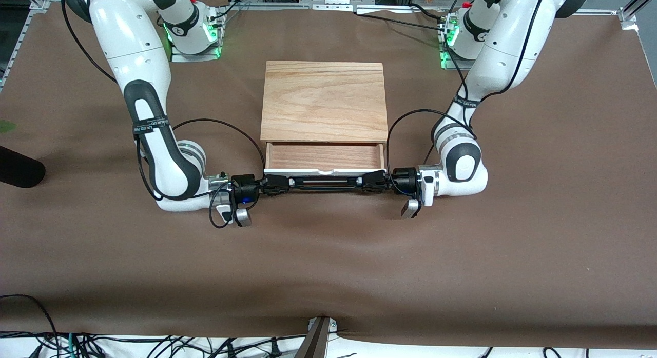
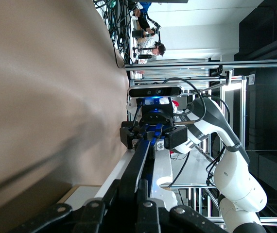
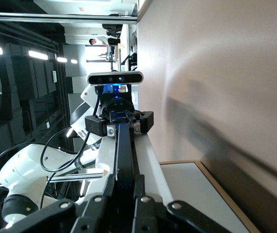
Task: Pull top drawer with both arms simultaneously
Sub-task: 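Keep pulling the drawer further open with both grippers holding the handle, then open the left gripper and draw it off the handle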
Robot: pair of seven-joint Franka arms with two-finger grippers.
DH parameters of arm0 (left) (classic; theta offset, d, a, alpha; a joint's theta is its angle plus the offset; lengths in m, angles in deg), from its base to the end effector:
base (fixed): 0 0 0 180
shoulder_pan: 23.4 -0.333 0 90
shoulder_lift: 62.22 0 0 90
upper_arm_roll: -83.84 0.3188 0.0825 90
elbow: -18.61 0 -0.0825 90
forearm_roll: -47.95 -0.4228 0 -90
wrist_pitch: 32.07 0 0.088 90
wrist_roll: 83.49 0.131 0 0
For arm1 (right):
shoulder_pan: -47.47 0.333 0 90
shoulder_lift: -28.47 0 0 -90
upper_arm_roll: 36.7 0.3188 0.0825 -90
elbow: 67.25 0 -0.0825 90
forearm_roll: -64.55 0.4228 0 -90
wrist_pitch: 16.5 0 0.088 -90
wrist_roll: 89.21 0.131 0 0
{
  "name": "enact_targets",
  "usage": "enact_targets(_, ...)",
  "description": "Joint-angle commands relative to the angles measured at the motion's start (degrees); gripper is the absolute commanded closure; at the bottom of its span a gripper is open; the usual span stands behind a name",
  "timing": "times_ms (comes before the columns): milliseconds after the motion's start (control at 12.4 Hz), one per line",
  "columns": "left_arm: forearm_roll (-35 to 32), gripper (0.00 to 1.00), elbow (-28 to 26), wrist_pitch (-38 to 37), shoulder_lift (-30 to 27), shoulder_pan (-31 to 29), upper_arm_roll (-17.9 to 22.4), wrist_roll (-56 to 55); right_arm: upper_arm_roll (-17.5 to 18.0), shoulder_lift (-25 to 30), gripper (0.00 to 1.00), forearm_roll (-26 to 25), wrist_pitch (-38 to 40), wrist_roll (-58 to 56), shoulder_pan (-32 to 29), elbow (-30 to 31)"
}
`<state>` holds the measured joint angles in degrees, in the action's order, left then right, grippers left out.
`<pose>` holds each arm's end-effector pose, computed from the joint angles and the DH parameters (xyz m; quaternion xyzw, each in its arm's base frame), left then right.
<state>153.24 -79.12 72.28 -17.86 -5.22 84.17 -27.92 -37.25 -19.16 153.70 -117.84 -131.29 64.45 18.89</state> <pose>0.6359 -0.3117 0.1441 0.7219 0.0048 0.0292 0.6914 0.6712 0.3150 0.1745 -0.7576 -0.0527 0.0563 0.6482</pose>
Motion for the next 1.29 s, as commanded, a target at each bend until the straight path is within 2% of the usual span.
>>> enact_targets(0,0.9,1.00,1.3,0.0,0.3,-2.5,4.1,-1.3,-0.9,3.2,1.00,2.5,6.1,8.0,-4.0,-0.5)
enact_targets(482,1.0,0.99,0.7,-0.5,0.4,-2.2,4.3,-1.3,-0.9,3.2,1.00,2.5,6.1,7.5,-4.0,-0.4)
enact_targets(643,1.0,0.89,0.3,-0.5,0.1,-2.2,4.2,-1.0,-0.9,3.2,1.00,2.4,6.1,7.8,-4.0,-0.4)
enact_targets(884,0.9,0.83,-0.5,-0.5,0.2,-2.1,4.2,-0.5,-0.9,3.2,1.00,2.4,6.2,7.7,-4.0,-0.4)
enact_targets(964,0.9,0.72,-0.8,-0.5,0.1,-2.1,4.1,-0.4,-0.9,3.1,1.00,2.4,6.2,7.5,-4.0,-0.4)
enact_targets(1205,0.9,0.64,-1.7,-0.5,-0.2,-2.1,3.9,0.1,-0.9,3.2,1.00,2.3,6.2,7.5,-4.0,-0.3)
